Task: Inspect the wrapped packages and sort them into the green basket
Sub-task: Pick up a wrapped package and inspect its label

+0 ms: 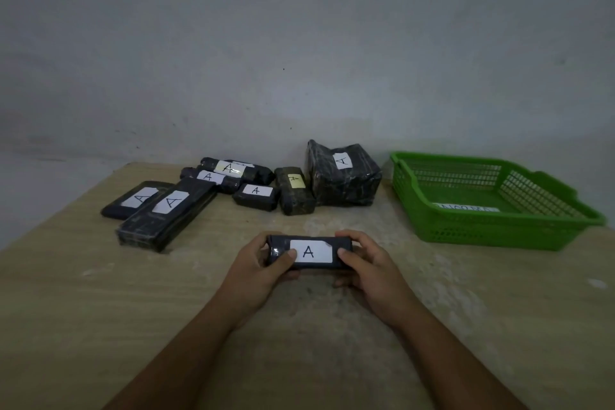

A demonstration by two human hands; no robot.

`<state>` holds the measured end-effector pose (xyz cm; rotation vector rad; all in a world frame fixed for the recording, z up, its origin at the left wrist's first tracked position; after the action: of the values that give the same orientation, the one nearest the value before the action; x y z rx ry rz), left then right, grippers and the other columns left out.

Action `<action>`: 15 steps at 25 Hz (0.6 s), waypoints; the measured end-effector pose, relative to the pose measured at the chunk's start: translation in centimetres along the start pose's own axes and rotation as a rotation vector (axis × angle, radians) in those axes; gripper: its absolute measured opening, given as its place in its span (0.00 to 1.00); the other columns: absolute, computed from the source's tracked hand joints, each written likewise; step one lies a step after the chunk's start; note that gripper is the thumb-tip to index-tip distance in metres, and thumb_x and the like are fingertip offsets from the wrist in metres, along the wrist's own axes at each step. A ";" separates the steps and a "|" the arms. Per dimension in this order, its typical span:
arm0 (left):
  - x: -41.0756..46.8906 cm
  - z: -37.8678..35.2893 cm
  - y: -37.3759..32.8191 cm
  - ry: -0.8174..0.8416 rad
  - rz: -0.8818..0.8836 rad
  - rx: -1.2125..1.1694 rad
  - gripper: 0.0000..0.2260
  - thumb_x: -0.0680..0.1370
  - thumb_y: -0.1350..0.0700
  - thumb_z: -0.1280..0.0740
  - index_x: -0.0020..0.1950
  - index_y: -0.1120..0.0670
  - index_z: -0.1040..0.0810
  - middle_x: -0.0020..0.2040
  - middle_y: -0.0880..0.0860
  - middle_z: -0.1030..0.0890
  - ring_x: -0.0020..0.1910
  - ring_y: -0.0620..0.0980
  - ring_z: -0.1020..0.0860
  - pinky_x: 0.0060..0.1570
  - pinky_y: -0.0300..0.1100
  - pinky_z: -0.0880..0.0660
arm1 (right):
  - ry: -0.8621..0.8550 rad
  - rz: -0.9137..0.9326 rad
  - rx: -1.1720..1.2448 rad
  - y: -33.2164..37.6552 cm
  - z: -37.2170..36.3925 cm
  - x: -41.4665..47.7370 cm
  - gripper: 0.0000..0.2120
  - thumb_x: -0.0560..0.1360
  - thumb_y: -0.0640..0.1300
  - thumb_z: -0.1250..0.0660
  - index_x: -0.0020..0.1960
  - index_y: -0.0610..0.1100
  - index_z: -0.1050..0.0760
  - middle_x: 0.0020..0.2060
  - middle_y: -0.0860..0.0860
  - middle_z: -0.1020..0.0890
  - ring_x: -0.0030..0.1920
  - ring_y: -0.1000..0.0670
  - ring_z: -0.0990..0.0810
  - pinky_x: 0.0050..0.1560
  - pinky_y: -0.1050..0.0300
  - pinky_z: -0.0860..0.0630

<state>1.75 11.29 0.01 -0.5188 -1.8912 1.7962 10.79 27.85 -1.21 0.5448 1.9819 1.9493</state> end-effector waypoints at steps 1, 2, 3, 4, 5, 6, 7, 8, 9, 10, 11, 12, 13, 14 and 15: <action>-0.1 0.0 0.1 0.013 0.001 -0.020 0.11 0.76 0.63 0.32 0.58 0.61 0.25 0.53 0.60 0.18 0.49 0.52 0.17 0.41 0.36 0.20 | -0.004 0.010 -0.006 0.1 0.0 -0.1 0.12 0.79 0.35 0.37 0.56 0.48 0.23 0.48 0.46 0.17 0.45 0.50 0.17 0.36 0.54 0.20; 0.0 0.0 0.3 0.022 0.002 -0.050 0.11 0.76 0.63 0.32 0.58 0.61 0.25 0.54 0.62 0.19 0.51 0.54 0.17 0.44 0.39 0.19 | -0.009 0.025 -0.009 0.2 0.0 0.0 0.11 0.79 0.34 0.37 0.55 0.48 0.23 0.47 0.46 0.17 0.44 0.51 0.18 0.34 0.55 0.21; 0.2 0.0 0.6 0.024 0.009 -0.075 0.11 0.75 0.63 0.32 0.57 0.61 0.25 0.55 0.63 0.19 0.52 0.55 0.17 0.46 0.42 0.18 | -0.014 0.037 -0.012 0.3 0.0 -0.2 0.11 0.79 0.34 0.38 0.54 0.48 0.23 0.47 0.47 0.17 0.43 0.52 0.19 0.34 0.56 0.22; 0.1 -0.1 0.7 0.027 0.014 -0.093 0.11 0.75 0.63 0.31 0.57 0.61 0.25 0.55 0.63 0.19 0.53 0.56 0.17 0.47 0.44 0.18 | -0.015 0.051 -0.018 0.4 0.0 -0.2 0.12 0.79 0.34 0.38 0.54 0.49 0.23 0.46 0.48 0.17 0.42 0.52 0.19 0.34 0.56 0.23; 0.1 -0.2 0.8 0.026 0.012 -0.098 0.11 0.75 0.63 0.31 0.57 0.62 0.25 0.56 0.63 0.19 0.53 0.57 0.18 0.46 0.43 0.18 | -0.017 0.066 -0.024 0.5 0.0 -0.4 0.12 0.79 0.34 0.38 0.53 0.50 0.22 0.46 0.49 0.17 0.42 0.52 0.20 0.34 0.56 0.24; 0.1 -0.3 0.8 0.027 0.005 -0.098 0.12 0.75 0.63 0.31 0.58 0.61 0.25 0.56 0.63 0.20 0.53 0.56 0.18 0.46 0.42 0.18 | -0.021 0.080 -0.036 0.6 0.0 -0.4 0.12 0.79 0.34 0.38 0.52 0.51 0.22 0.46 0.50 0.17 0.42 0.53 0.20 0.35 0.55 0.24; 0.0 -0.3 0.8 0.025 -0.004 -0.094 0.13 0.75 0.62 0.31 0.59 0.61 0.26 0.57 0.63 0.20 0.53 0.56 0.18 0.45 0.42 0.18 | -0.028 0.088 -0.052 0.8 0.0 -0.4 0.12 0.79 0.35 0.38 0.52 0.51 0.22 0.46 0.51 0.17 0.42 0.53 0.20 0.36 0.55 0.24; 0.0 -0.3 0.7 0.029 -0.016 -0.089 0.14 0.75 0.62 0.31 0.60 0.59 0.27 0.58 0.61 0.21 0.54 0.55 0.19 0.45 0.41 0.19 | -0.034 0.090 -0.070 0.7 0.0 -0.3 0.12 0.79 0.36 0.38 0.52 0.51 0.21 0.45 0.51 0.17 0.41 0.54 0.20 0.36 0.55 0.24; 0.0 -0.3 0.5 0.044 -0.031 -0.080 0.17 0.75 0.63 0.30 0.62 0.57 0.28 0.58 0.59 0.21 0.55 0.53 0.19 0.46 0.41 0.19 | -0.041 0.086 -0.078 0.7 0.0 -0.2 0.11 0.80 0.37 0.38 0.53 0.51 0.21 0.45 0.51 0.16 0.41 0.54 0.20 0.36 0.55 0.24; 0.0 -0.4 0.4 0.061 -0.052 -0.051 0.19 0.74 0.63 0.30 0.63 0.54 0.29 0.58 0.56 0.22 0.55 0.51 0.20 0.46 0.39 0.19 | -0.044 0.080 -0.074 0.4 0.0 0.0 0.11 0.80 0.38 0.38 0.53 0.50 0.20 0.45 0.50 0.16 0.40 0.54 0.20 0.35 0.56 0.24; 0.1 -0.4 0.2 0.075 -0.077 -0.015 0.21 0.73 0.64 0.29 0.64 0.53 0.30 0.58 0.54 0.22 0.55 0.49 0.20 0.46 0.38 0.20 | -0.044 0.079 -0.059 0.4 0.1 0.2 0.10 0.80 0.39 0.37 0.53 0.50 0.20 0.46 0.49 0.16 0.40 0.54 0.20 0.35 0.56 0.25; 0.2 -0.4 0.2 0.079 -0.098 0.021 0.22 0.73 0.64 0.29 0.64 0.53 0.29 0.58 0.53 0.21 0.55 0.49 0.20 0.46 0.37 0.20 | -0.037 0.080 -0.050 0.2 0.2 0.4 0.09 0.80 0.40 0.37 0.53 0.49 0.19 0.46 0.48 0.15 0.40 0.53 0.20 0.34 0.56 0.25; 0.3 -0.2 0.2 0.072 -0.112 0.049 0.20 0.73 0.64 0.28 0.63 0.54 0.28 0.57 0.54 0.21 0.55 0.49 0.20 0.46 0.37 0.20 | -0.021 0.079 -0.042 0.2 0.2 0.5 0.08 0.79 0.43 0.36 0.53 0.50 0.18 0.47 0.48 0.15 0.40 0.52 0.20 0.35 0.55 0.25; 0.4 0.1 0.1 0.059 -0.124 0.075 0.19 0.72 0.62 0.28 0.61 0.54 0.26 0.57 0.54 0.20 0.56 0.50 0.20 0.47 0.38 0.20 | 0.007 0.078 -0.036 0.2 0.2 0.5 0.07 0.78 0.45 0.34 0.54 0.50 0.19 0.47 0.48 0.15 0.40 0.51 0.19 0.36 0.55 0.24; 0.4 0.4 0.1 0.049 -0.134 0.098 0.17 0.72 0.61 0.26 0.59 0.54 0.25 0.56 0.54 0.20 0.56 0.50 0.20 0.49 0.41 0.19 | 0.044 0.075 -0.035 0.2 0.0 0.3 0.08 0.76 0.48 0.31 0.55 0.51 0.20 0.48 0.49 0.15 0.41 0.51 0.18 0.38 0.55 0.23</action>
<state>1.19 11.26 -0.10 -0.3881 -1.7521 1.7632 10.53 28.05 -0.98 0.5810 1.9758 2.0538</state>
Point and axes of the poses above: each hand's wrist, its own x-axis towards the middle knuckle, its own z-axis out of the back of the hand, y = z × x, the point moved 8 cm from there along x, towards the middle knuckle
